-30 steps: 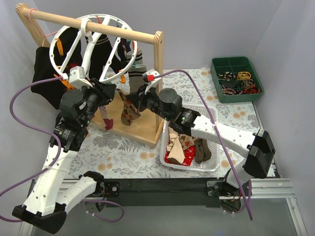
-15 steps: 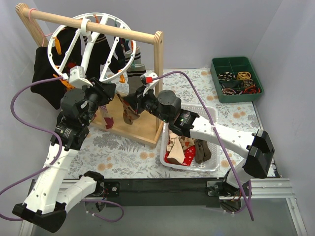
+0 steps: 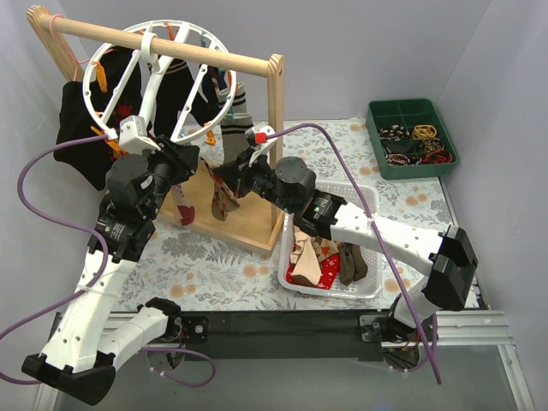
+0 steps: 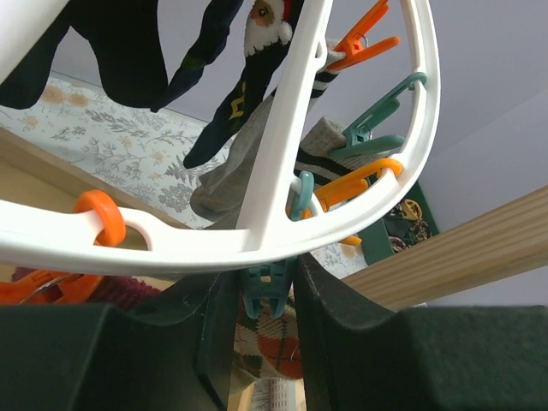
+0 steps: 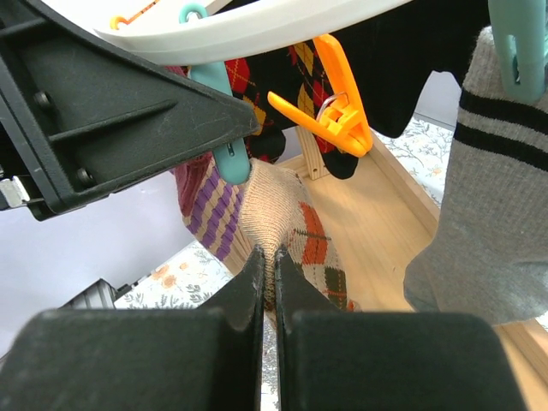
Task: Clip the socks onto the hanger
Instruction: Clamp the sock onto the hanger.
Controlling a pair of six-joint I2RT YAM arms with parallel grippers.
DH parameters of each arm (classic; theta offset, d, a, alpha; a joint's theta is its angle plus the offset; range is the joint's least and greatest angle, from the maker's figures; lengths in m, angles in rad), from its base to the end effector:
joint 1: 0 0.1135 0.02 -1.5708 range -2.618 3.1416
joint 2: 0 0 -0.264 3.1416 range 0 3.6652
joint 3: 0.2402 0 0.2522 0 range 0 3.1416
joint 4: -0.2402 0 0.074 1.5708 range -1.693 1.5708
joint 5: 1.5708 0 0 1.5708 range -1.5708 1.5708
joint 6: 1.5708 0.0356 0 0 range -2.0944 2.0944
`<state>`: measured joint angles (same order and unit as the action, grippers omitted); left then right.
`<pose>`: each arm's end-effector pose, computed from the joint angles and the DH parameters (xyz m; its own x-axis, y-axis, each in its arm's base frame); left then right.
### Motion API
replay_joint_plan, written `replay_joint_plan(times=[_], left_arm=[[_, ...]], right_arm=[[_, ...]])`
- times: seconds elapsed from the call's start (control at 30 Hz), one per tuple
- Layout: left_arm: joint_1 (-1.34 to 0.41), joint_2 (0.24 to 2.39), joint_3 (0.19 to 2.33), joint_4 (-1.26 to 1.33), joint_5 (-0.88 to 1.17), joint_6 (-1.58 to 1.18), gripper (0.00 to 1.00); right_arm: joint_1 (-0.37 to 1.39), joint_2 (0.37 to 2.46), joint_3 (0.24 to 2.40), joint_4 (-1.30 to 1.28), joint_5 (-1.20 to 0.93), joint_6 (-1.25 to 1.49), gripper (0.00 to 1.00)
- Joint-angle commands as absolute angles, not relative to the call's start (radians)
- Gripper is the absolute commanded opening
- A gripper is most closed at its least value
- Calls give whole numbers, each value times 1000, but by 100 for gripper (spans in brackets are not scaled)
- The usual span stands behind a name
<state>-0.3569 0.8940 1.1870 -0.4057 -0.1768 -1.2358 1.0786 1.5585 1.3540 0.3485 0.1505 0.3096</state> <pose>0.1710 -0.0571 0.4352 -0.2048 -0.9158 -0.3454 -0.0403 0.3604 -0.9319 0.1828 0.3296 0.4022 -0.1795 0.3027 -0.9360 -0.7838 0.5310 0.3220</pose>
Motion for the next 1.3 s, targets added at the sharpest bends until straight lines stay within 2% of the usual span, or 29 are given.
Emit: replay_joint_plan(times=[0.0, 1.27], left_arm=[[-356, 894, 1187, -431, -227, -1241, 0], [-356, 874, 1186, -403, -212, -1316, 0]], right_arm=[[1086, 1534, 1378, 429, 138, 327, 1], [1100, 1591, 1425, 494, 83, 382, 1]])
